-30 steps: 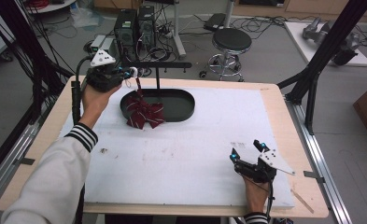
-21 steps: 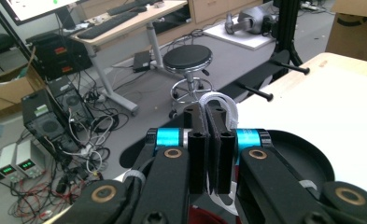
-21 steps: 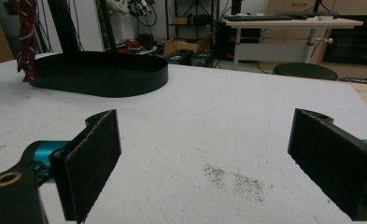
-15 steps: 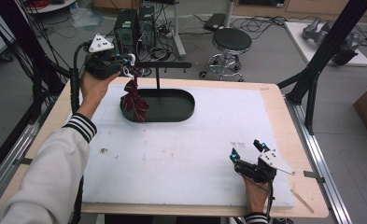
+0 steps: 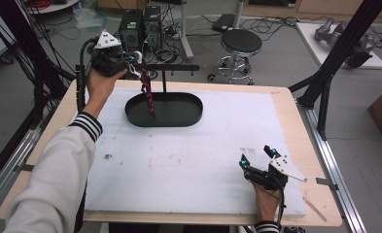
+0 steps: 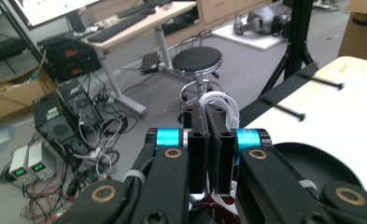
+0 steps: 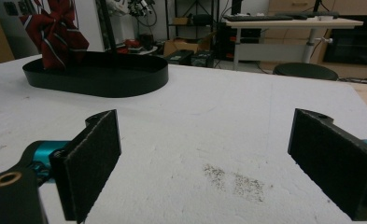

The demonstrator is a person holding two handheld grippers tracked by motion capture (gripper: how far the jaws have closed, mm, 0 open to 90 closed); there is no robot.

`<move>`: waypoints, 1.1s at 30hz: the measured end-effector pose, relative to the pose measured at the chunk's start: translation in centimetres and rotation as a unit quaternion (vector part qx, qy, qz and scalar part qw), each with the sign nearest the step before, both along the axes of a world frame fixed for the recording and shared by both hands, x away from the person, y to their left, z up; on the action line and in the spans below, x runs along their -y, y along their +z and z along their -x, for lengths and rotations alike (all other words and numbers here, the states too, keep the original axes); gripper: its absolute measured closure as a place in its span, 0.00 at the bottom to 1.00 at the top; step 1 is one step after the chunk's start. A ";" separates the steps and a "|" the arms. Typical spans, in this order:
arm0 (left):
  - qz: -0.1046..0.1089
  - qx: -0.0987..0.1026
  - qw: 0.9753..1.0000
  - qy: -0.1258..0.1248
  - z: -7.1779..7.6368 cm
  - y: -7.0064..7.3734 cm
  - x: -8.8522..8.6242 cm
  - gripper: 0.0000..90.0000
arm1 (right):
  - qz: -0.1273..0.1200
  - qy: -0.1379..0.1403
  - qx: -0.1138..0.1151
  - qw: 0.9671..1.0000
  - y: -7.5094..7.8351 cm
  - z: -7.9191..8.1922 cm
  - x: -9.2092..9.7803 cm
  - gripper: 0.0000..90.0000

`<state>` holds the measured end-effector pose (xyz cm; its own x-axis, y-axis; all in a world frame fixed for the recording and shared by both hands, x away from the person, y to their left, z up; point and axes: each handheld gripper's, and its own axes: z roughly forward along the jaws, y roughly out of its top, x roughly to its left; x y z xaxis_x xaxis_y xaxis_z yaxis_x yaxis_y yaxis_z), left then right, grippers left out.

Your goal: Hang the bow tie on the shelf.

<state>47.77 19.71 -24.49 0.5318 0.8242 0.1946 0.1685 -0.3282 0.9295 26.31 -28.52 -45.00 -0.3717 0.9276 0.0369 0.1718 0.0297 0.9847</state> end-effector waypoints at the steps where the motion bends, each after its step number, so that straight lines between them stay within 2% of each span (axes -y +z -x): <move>1: 0.003 -0.007 1.000 0.004 -0.4 -0.5 -0.3 0.97 | 0.000 0.000 0.000 1.000 0.0 0.0 0.0 0.09; 13: 0.005 -0.029 0.999 0.023 -1.6 -2.2 -1.9 0.97 | 0.002 0.000 0.002 1.000 0.0 -0.1 0.0 0.09; 24: -0.004 -0.045 0.998 0.045 -3.0 -4.1 -2.3 0.96 | 0.001 0.001 0.001 1.000 0.0 0.0 0.1 0.09; 27: -0.001 -0.045 0.998 0.053 -3.0 -4.4 -2.3 0.90 | -0.002 0.001 0.000 1.000 0.0 0.0 0.1 0.09; 29: -0.001 -0.044 0.997 0.057 -3.0 -4.4 -2.3 0.82 | -0.003 0.002 0.000 1.000 0.0 0.0 0.1 0.09; 30: -0.002 -0.043 0.997 0.063 -3.0 -4.4 -2.3 0.82 | -0.003 0.002 0.000 1.000 0.0 0.0 0.1 0.09; 31: 0.004 -0.044 0.996 0.075 -2.9 -4.4 -2.5 0.74 | -0.002 0.002 0.000 1.000 0.0 0.0 0.1 0.09; 33: 0.011 -0.042 0.996 0.082 -2.9 -4.3 -2.7 0.67 | -0.002 0.003 -0.001 1.000 0.0 0.0 0.1 0.09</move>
<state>50.62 22.41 -28.80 0.4039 0.9047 0.1353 0.2961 -0.2693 0.9164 26.34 -28.59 -45.00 -0.3765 0.9255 0.0415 0.1727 0.0261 0.9846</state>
